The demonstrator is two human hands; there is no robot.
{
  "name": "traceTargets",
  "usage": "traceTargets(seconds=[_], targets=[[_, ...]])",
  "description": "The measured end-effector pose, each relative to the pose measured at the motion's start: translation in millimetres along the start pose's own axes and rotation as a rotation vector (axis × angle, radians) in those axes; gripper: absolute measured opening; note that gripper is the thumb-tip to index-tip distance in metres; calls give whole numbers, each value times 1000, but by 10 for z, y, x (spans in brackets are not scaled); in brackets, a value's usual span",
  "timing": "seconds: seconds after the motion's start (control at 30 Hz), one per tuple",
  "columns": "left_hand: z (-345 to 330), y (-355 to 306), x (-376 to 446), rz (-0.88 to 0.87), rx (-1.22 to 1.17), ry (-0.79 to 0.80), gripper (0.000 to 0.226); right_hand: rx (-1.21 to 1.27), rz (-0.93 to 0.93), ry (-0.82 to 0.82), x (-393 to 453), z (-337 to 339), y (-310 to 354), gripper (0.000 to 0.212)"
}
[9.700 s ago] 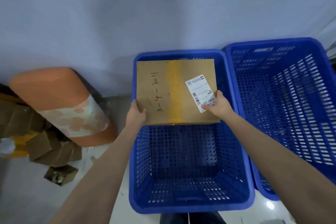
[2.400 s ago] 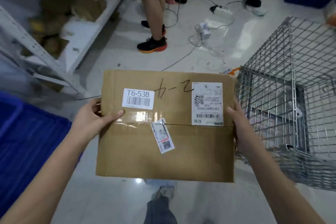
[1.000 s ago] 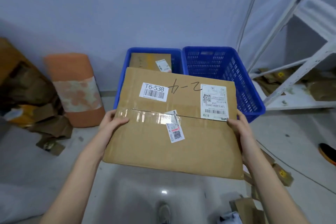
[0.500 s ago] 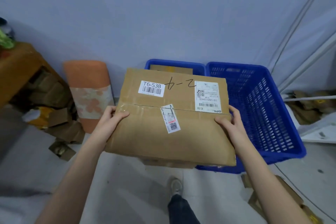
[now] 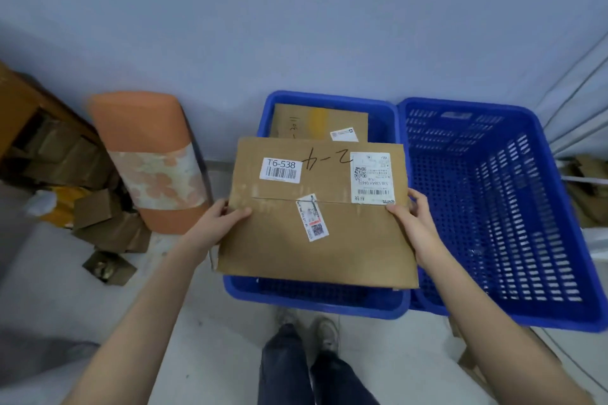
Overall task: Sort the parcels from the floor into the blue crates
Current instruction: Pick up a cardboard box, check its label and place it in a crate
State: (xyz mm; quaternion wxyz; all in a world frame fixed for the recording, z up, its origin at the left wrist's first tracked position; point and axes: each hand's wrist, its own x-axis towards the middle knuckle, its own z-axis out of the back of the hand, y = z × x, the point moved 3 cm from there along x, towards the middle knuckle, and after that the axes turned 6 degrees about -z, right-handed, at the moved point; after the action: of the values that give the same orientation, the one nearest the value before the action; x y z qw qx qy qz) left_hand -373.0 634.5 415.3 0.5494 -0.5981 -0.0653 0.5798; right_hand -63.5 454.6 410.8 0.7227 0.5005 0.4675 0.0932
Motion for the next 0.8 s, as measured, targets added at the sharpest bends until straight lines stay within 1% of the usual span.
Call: traceTargets(seconds=[0.1, 0.23, 0.3, 0.4, 0.5, 0.6, 0.67, 0.73, 0.8], targets=[[-28, 101, 236, 40, 27, 24, 67, -72, -48, -16, 191, -91, -98, 47], [-100, 366, 487, 97, 13, 65, 67, -193, -144, -79, 322, -82, -391, 60], [-139, 498, 608, 102, -18, 93, 63, -268, -175, -101, 407, -99, -539, 67], [-267, 702, 801, 161, 6, 77, 56, -348, -229, -122, 536, -232, -771, 68], [-488, 914, 933, 248, 82, 63, 55, -349, -323, -201, 643, -313, -1043, 70], [-654, 1078, 1104, 302, 136, 60, 56, -335, -385, -211, 832, -313, -1195, 75], [-733, 1180, 1213, 348, 123, 7, 58, -325, -428, -220, 972, -329, -1289, 77], [-798, 1273, 1280, 399, 127, -54, 55, -299, -449, -221, 1107, -389, -1387, 77], [-864, 1342, 1374, 460, 151, -82, 50, -260, -471, -225, 1251, -453, -1483, 77]])
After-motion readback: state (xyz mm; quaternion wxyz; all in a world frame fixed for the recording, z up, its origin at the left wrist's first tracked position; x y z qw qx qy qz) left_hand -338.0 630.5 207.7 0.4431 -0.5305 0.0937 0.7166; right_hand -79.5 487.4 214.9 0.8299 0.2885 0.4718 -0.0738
